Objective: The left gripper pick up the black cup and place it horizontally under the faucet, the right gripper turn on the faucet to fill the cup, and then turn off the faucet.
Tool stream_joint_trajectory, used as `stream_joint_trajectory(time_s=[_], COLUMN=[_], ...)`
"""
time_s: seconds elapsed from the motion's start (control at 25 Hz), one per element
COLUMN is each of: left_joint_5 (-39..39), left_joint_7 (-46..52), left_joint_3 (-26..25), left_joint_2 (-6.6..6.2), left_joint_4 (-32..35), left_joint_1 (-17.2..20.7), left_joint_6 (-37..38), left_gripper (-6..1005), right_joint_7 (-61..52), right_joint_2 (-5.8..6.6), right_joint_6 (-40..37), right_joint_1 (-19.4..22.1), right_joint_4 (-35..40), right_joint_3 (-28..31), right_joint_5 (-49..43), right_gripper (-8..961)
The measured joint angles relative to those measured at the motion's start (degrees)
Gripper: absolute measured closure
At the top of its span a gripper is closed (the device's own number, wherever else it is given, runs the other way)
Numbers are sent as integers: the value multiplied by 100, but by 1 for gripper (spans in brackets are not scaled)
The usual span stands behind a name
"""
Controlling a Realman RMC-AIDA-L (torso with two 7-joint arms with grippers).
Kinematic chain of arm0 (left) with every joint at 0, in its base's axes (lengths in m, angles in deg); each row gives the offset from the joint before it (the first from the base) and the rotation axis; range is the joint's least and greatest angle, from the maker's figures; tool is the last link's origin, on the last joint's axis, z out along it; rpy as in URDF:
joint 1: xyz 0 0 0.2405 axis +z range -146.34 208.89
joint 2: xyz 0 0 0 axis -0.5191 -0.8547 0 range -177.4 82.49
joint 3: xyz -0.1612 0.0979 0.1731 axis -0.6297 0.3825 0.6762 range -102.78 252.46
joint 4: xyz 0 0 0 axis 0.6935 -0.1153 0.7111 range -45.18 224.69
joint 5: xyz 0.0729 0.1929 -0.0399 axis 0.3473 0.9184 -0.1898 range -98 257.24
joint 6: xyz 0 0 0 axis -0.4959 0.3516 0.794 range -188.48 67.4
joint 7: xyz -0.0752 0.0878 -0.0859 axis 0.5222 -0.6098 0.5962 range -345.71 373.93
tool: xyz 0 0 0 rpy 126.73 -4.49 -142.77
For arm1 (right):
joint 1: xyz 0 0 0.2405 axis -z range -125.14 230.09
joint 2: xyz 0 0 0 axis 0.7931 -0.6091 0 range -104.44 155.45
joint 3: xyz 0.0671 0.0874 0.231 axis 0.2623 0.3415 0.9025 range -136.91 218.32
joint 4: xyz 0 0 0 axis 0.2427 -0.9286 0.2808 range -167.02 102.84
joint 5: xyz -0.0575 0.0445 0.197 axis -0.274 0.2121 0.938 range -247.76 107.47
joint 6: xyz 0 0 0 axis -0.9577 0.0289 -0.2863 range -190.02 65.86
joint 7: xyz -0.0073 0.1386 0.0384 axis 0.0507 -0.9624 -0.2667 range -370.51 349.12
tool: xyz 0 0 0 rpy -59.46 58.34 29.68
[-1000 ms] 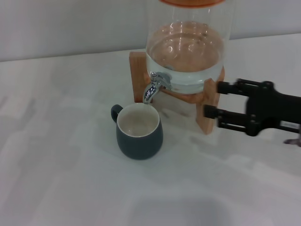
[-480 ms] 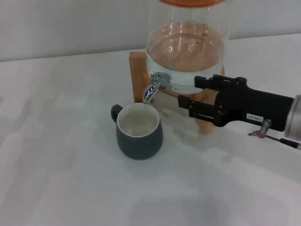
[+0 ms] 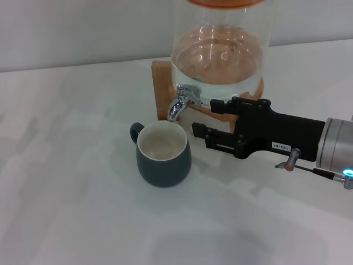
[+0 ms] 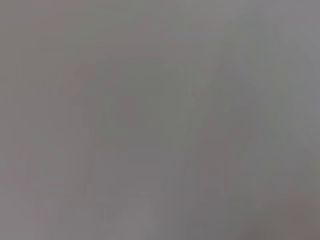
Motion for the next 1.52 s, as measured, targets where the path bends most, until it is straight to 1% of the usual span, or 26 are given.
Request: stream_joint_trajectory(time_s=[0.16,0.52,0.96,1.52], left_joint_5=[7,2,1,-5], left_joint_7=[-1,-2,-2,1], left_joint_3=[0,9,0,0], left_joint_2=[0,8,0,0], left_joint_4=[9,8,16,-15], left_joint_1=[21,84,123,128], left_joint_6=[-22,-189,-168,-180], left_gripper=[118,118,118,118], right_joint_7=[4,-11,-21,-9], right_joint_2=[-2,-7,-4,-4], right_joint_6=[-6,-155,-204,103], right_joint_1=[-89,-438,-557,-620], right_joint_4=[-134,-420,-388,-341], right_joint_3=[1,12,-190,-278], right_joint_5=[-4,-3,-5,-6], right_gripper=[297,296,296,297])
